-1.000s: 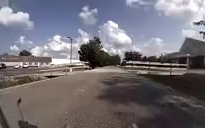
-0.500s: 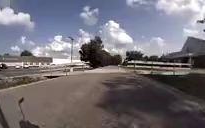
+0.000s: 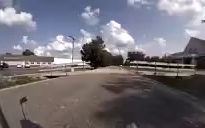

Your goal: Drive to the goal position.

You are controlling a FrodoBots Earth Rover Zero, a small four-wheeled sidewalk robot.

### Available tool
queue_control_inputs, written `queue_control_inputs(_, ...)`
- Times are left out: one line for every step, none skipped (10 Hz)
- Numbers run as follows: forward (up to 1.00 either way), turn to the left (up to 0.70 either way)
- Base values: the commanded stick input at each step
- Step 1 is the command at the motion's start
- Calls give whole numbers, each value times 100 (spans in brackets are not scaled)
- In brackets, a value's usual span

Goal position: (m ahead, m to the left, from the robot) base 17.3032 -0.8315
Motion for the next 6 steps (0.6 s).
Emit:
queue_control_inputs(70,0)
queue_control_inputs(70,0)
queue_control_inputs(70,0)
queue_control_inputs(70,0)
queue_control_inputs(70,0)
queue_control_inputs(70,0)
